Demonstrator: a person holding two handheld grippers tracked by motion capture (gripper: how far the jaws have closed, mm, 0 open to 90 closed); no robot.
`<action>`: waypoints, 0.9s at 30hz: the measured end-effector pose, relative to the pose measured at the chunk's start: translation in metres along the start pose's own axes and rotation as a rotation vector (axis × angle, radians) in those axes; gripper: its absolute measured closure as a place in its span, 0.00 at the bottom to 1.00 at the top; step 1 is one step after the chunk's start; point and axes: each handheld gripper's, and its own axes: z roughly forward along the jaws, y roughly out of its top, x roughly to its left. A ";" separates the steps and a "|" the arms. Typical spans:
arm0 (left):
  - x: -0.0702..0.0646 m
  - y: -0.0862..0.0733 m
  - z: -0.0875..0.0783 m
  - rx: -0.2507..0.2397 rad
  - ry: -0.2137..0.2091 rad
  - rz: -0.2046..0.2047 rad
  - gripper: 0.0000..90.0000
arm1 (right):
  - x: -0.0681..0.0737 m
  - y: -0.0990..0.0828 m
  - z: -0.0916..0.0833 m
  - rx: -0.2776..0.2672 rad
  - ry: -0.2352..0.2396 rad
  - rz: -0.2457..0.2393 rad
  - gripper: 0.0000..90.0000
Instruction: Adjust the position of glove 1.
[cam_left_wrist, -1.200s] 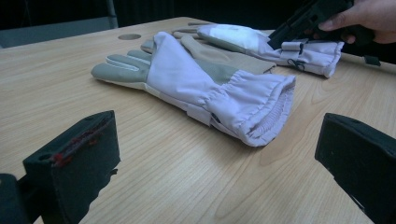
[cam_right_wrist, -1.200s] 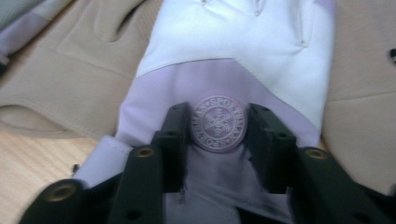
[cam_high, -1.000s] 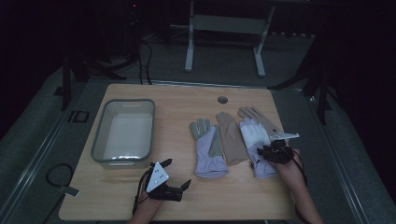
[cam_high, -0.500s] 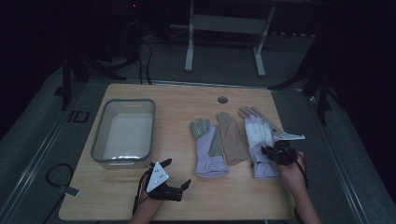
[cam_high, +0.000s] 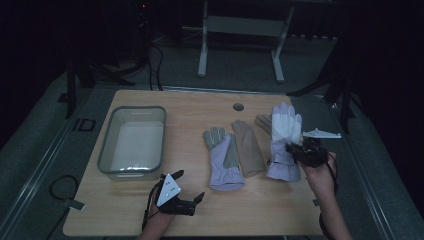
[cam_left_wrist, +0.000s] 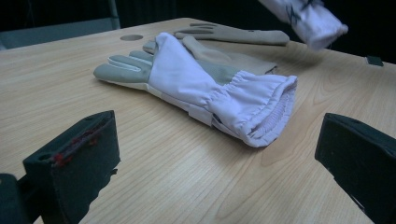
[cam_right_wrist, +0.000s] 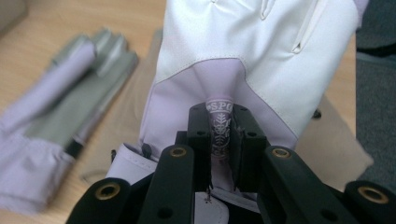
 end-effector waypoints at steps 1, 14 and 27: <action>0.000 0.000 0.000 0.000 -0.001 0.000 0.00 | 0.005 0.009 -0.005 -0.017 0.007 0.002 0.89; 0.001 0.000 0.000 0.000 0.001 -0.005 0.00 | 0.049 0.039 -0.008 -0.049 0.073 0.002 0.89; 0.001 0.000 0.000 -0.001 0.001 -0.002 0.00 | 0.125 0.037 0.015 -0.021 0.171 0.013 0.89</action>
